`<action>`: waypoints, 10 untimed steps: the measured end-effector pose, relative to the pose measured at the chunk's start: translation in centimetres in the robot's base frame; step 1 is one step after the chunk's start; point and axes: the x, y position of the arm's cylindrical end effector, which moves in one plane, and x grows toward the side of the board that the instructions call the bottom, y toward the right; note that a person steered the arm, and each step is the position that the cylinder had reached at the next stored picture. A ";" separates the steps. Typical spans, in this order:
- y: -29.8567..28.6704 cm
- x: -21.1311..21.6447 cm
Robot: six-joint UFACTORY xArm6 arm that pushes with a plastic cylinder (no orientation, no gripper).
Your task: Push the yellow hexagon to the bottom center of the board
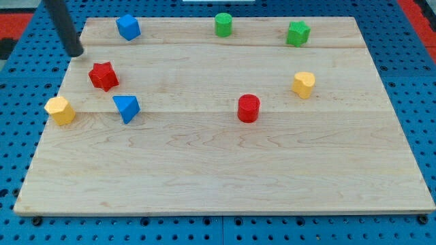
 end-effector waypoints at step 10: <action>1.2 10.6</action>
